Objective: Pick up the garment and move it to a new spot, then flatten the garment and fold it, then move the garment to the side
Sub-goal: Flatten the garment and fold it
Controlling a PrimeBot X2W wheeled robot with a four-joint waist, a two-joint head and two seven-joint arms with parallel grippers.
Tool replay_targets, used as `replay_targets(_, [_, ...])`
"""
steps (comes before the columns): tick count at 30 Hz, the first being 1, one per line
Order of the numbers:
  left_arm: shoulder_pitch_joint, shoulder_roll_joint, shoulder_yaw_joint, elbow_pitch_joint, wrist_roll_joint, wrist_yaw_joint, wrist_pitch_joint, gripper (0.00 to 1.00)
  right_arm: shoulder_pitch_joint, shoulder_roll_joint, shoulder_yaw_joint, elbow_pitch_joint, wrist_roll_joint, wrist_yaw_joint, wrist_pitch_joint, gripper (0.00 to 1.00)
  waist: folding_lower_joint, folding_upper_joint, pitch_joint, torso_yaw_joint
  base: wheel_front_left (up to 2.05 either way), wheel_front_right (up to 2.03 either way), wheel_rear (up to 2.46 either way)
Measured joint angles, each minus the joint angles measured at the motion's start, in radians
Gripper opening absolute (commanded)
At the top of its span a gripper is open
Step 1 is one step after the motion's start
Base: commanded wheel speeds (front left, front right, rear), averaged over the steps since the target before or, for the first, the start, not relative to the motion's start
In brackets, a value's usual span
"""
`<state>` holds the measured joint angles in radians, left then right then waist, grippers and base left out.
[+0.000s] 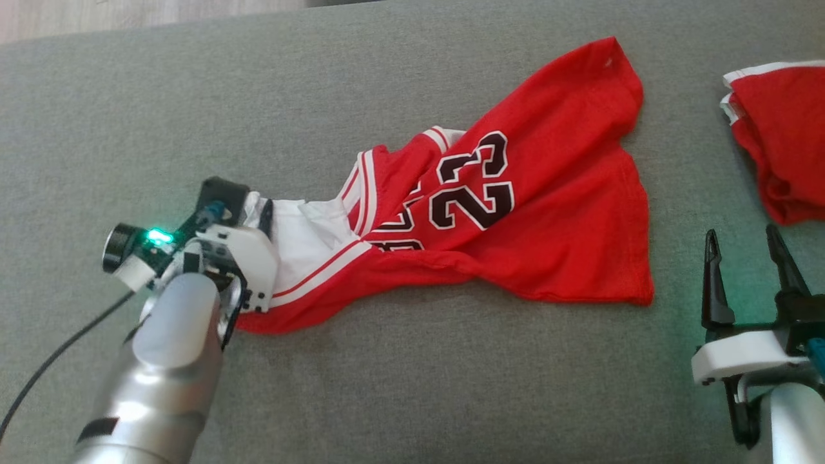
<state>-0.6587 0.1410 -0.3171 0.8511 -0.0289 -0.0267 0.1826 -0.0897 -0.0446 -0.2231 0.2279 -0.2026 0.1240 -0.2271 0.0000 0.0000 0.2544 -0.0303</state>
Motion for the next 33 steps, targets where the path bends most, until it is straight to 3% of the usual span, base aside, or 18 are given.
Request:
replay_targets(7, [-0.035, -0.002, 0.023, 0.093, -0.051, -0.028, -0.005, 1.0, 0.003, 0.0, 0.011, 0.0, 0.007, 0.0, 0.0, 1.0, 0.0, 0.0, -0.01, -0.014, 0.0, 0.0, 0.0])
replay_targets(10, [-0.043, -0.006, 0.022, 0.112, -0.057, -0.036, -0.009, 0.62, 0.008, 0.0, 0.008, 0.0, 0.008, 0.0, 0.009, 1.0, 0.0, 0.0, -0.012, -0.013, 0.0, 0.0, 0.0])
replay_targets(12, [-0.048, -0.015, 0.02, 0.127, -0.065, -0.045, -0.017, 0.13, 0.015, 0.0, 0.005, 0.0, 0.008, 0.0, 0.009, 1.0, 0.0, 0.0, -0.017, -0.01, 0.0, 0.0, 0.0])
replay_targets(13, [-0.05, -0.019, 0.019, 0.136, -0.067, -0.045, -0.024, 0.0, 0.019, 0.0, 0.005, 0.0, 0.008, 0.0, 0.009, 1.0, 0.0, 0.0, -0.02, -0.009, 0.0, 0.0, 0.0])
replay_targets(18, [-0.049, -0.021, 0.018, 0.145, -0.078, -0.053, -0.118, 0.0, 0.023, 0.0, 0.026, 0.011, 0.024, 0.0, 0.011, 1.0, 0.0, 0.0, -0.041, 0.008, 0.0, 0.0, 0.0])
replay_targets(26, [-0.05, -0.009, 0.026, 0.02, -0.121, -0.079, -0.351, 0.0, 0.112, 0.001, 0.132, 0.062, 0.144, 0.0, 0.058, 1.0, 0.0, 0.0, -0.076, 0.056, 0.0, 0.0, 0.0])
replay_targets(33, [-0.04, 0.04, 0.024, -0.068, -0.138, -0.088, -0.404, 0.0, 0.188, 0.001, 0.23, 0.056, 0.194, 0.0, 0.07, 1.0, -0.0001, 0.0, -0.099, 0.088, 0.0, 0.0, 0.0])
